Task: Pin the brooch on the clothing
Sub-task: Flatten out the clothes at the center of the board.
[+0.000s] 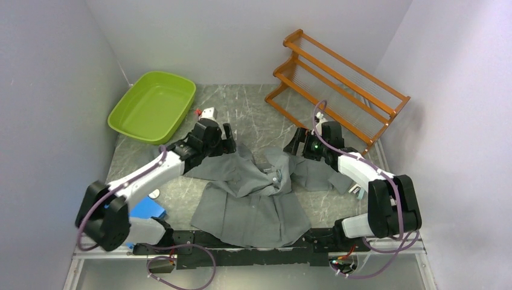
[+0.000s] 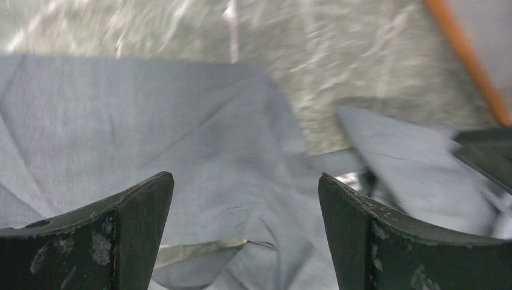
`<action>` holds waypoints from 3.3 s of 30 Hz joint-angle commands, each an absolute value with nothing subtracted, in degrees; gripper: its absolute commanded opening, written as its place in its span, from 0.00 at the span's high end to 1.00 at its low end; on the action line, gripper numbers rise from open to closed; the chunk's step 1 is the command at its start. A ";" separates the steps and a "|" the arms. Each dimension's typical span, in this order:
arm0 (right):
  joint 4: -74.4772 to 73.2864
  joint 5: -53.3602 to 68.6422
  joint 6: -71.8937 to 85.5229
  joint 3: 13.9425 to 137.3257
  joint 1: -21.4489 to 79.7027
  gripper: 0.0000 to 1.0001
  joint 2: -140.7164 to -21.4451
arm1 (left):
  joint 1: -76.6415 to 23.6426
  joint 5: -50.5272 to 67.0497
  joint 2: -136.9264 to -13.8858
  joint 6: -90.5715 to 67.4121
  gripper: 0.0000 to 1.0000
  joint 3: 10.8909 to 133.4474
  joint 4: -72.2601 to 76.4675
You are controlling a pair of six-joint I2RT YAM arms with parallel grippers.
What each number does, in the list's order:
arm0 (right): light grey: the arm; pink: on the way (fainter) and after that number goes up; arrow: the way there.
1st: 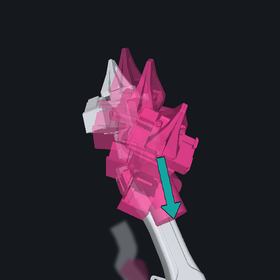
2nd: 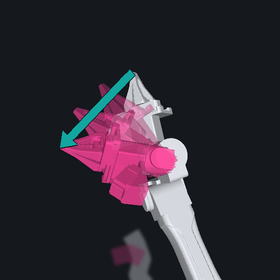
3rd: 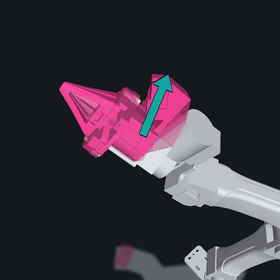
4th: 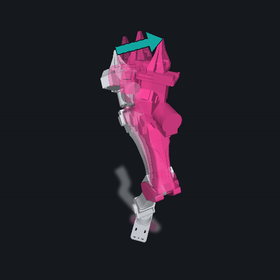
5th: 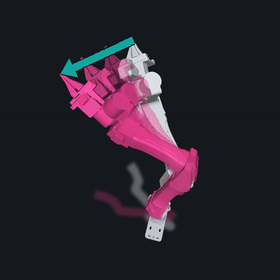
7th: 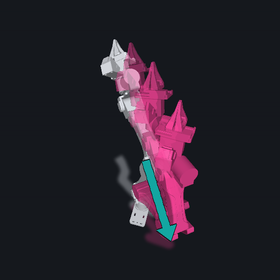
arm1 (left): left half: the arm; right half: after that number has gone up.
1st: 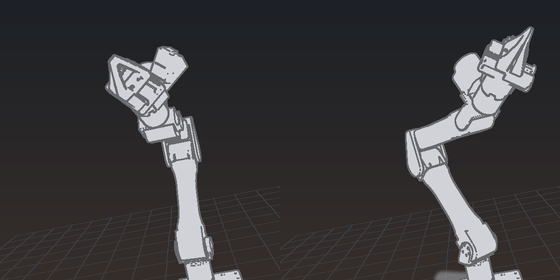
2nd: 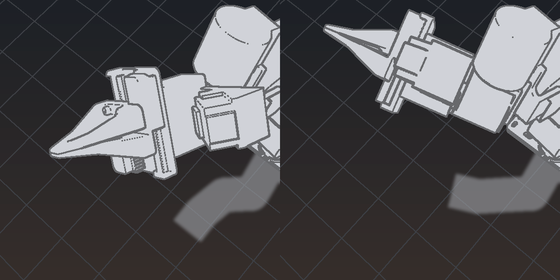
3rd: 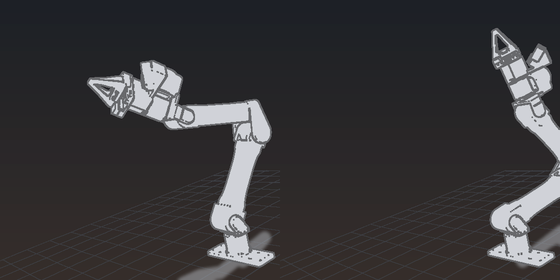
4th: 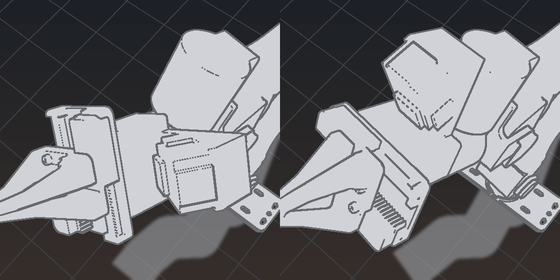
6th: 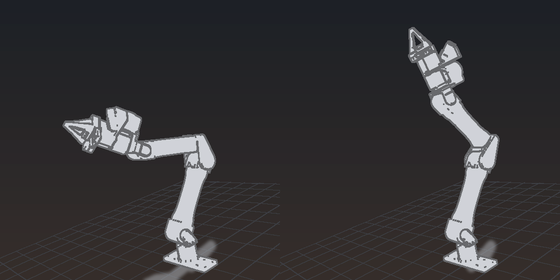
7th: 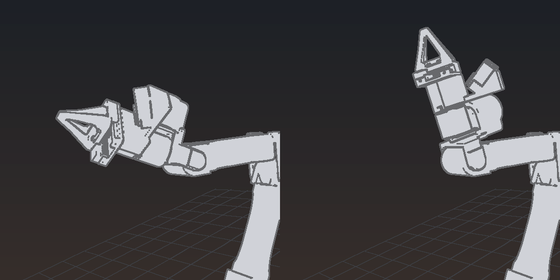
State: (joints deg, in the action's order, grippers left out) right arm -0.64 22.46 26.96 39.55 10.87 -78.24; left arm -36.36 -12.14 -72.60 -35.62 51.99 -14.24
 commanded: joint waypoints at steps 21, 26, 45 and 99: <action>4.72 37.00 26.58 42.22 10.07 1.00 -83.84 | -24.83 -3.20 -96.45 -40.83 0.97 57.23 -13.43; 4.18 32.86 26.77 45.35 9.93 1.00 -80.05 | -19.65 -4.51 -94.08 -38.52 0.97 58.42 -16.72; 2.28 23.32 23.96 43.89 9.40 1.00 -72.77 | -21.65 10.28 -104.46 -36.45 0.29 74.06 -17.89; 19.72 23.50 30.67 53.77 4.81 0.17 -82.43 | -6.06 -1.59 -98.10 -28.24 0.17 88.56 -24.53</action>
State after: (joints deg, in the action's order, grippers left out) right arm 16.58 23.55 30.46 54.43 4.93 -88.77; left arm -5.96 -5.85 -104.09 -28.08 92.05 -24.53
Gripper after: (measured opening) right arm 0.732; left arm 0.803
